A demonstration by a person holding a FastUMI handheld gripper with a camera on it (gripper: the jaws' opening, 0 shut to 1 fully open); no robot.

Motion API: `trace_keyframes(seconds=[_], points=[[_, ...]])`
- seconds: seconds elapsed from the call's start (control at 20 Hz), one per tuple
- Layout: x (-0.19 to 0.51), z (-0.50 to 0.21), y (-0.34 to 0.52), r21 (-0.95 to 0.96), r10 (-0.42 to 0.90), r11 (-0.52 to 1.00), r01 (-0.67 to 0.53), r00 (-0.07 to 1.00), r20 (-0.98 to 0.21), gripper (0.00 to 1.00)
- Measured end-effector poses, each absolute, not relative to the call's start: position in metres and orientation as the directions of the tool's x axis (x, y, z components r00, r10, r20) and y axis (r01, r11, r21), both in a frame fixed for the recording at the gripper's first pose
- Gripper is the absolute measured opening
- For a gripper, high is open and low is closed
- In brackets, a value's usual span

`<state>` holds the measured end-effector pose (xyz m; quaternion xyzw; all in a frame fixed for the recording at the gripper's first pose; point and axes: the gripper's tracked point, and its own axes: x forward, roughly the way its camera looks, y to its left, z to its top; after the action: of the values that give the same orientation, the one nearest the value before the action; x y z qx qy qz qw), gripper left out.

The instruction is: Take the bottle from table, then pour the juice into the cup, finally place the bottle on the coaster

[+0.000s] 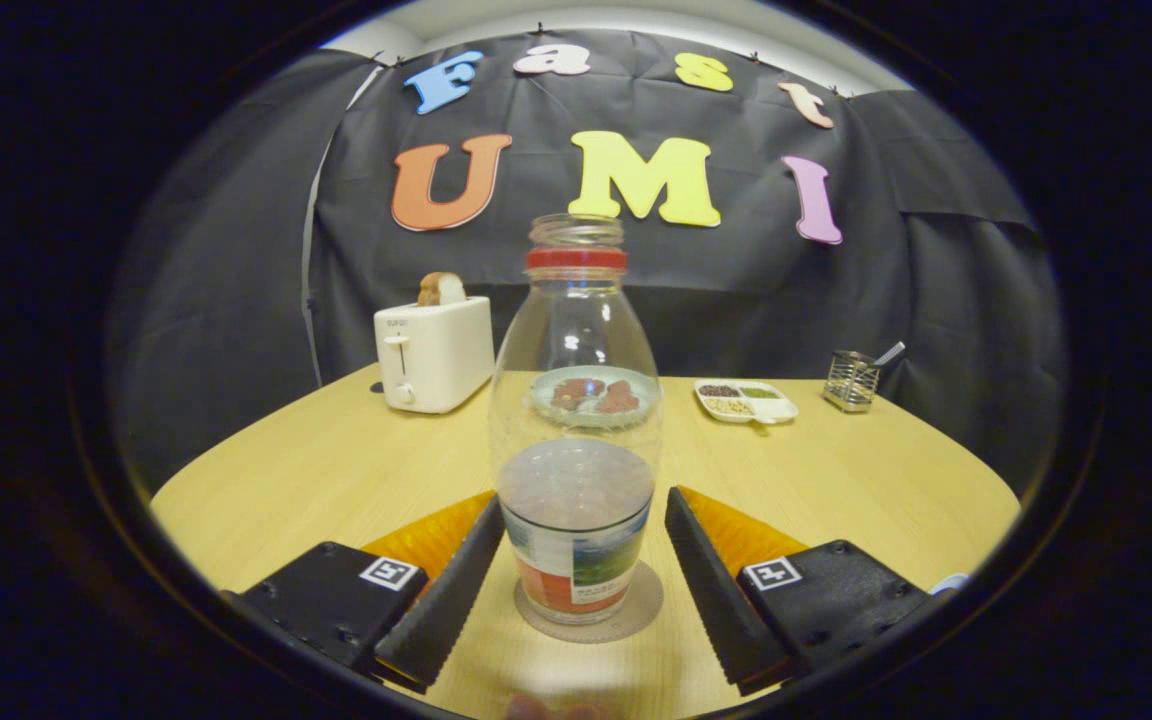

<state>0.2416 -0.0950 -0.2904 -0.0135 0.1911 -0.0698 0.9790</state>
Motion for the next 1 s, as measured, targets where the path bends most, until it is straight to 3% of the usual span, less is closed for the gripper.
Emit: trace_keyframes(seconds=[0.5, 1.0], points=[[0.209, -0.236, -0.091, -0.091, -0.148, 0.988, 0.125, 0.938, -0.313, 1.00], [0.142, -0.076, -0.079, -0.040, -0.136, 0.991, 0.131, 0.981, -0.137, 1.00]])
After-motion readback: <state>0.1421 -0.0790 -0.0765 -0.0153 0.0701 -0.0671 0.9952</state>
